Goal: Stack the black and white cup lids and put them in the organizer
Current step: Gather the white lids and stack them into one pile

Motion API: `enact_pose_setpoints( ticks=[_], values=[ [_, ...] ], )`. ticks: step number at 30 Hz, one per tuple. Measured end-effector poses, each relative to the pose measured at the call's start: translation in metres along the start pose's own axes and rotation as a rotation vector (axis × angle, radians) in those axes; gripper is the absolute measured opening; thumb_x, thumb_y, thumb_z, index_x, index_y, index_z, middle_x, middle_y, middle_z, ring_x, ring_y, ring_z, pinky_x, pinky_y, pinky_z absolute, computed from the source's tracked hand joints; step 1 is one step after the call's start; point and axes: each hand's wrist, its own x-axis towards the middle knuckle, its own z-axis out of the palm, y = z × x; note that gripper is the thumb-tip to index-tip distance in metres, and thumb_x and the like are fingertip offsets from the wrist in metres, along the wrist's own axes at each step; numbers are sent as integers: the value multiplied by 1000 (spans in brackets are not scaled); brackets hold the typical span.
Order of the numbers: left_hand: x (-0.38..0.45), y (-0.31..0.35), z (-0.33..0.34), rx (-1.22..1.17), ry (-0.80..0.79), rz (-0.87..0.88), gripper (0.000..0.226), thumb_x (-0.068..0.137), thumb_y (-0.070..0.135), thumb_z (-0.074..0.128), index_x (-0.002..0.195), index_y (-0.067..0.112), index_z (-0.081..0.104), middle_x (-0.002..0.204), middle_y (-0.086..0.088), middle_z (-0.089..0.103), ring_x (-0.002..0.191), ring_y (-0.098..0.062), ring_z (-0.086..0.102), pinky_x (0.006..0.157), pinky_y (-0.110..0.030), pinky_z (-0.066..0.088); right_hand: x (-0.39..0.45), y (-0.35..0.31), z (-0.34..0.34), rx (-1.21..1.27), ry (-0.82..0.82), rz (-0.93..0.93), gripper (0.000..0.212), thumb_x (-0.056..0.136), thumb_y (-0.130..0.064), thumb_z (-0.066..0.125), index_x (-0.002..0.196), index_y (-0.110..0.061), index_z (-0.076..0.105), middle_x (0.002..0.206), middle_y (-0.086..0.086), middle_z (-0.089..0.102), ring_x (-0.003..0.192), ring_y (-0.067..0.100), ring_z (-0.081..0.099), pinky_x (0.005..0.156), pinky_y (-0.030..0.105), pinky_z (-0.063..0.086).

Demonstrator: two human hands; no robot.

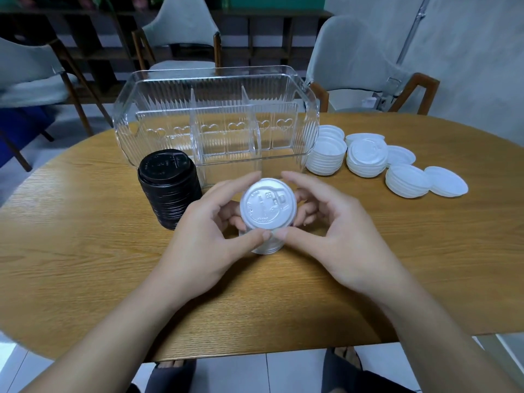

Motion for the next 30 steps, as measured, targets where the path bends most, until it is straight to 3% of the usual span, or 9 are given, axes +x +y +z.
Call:
enact_pose_setpoints(
  ticks=[2,4,6,8,12,15,18,24,30],
  values=[
    [-1,1,-3,77,-47,9,78,87,13,91,158,29,62,137,4,71,97,-12,67,88,-41,57,-1,-1,1,-171,-18,-49,77,86,-40,91,156,-38,58,116,-9,65,95,19,63,96,36,54],
    [-4,2,-7,228,-65,28,82,90,16,92,163,32,56,148,12,68,126,-8,66,102,-31,51,-2,1,3,-254,-27,-65,77,86,-45,89,155,-36,59,119,-13,62,104,15,62,98,28,51],
    [-7,2,-9,324,-80,6,100,85,26,94,169,40,43,157,20,61,148,-8,54,116,-26,45,-1,3,4,-263,5,-55,72,86,-43,91,151,-36,62,128,-18,61,117,8,62,104,25,49],
    [-9,1,-9,369,-135,-45,121,80,39,98,174,48,23,164,24,51,157,-5,44,127,-32,40,1,6,4,-260,41,-28,65,86,-45,90,146,-38,66,131,-20,61,124,5,61,107,25,48],
    [-12,-2,-4,476,-143,-119,141,71,64,98,173,56,2,159,30,48,153,5,34,131,-34,34,2,8,8,-296,4,58,61,83,-60,86,140,-44,70,129,-23,61,128,3,58,111,31,47],
    [-11,-2,0,508,-127,-123,142,70,70,95,173,56,-3,157,21,51,154,-1,32,129,-35,34,0,12,14,-337,-20,80,63,80,-67,87,138,-49,69,128,-25,59,128,5,57,114,41,46],
    [-11,-6,1,521,-119,-145,141,72,69,93,172,56,-5,156,15,54,153,-5,33,129,-36,33,1,15,20,-352,-46,79,68,79,-71,84,140,-49,67,127,-26,58,128,3,55,115,46,44],
    [-10,-13,2,558,-89,-123,130,82,65,87,176,45,1,145,35,52,146,2,34,123,-25,28,4,20,15,-350,-109,114,74,81,-70,82,148,-46,63,132,-28,57,134,1,52,122,44,39],
    [-10,-14,4,579,-85,-137,124,85,60,84,177,41,4,139,35,50,142,4,34,125,-26,28,4,17,13,-372,-112,78,80,83,-72,77,154,-43,58,150,-29,52,145,-2,46,128,45,34]
  ],
)
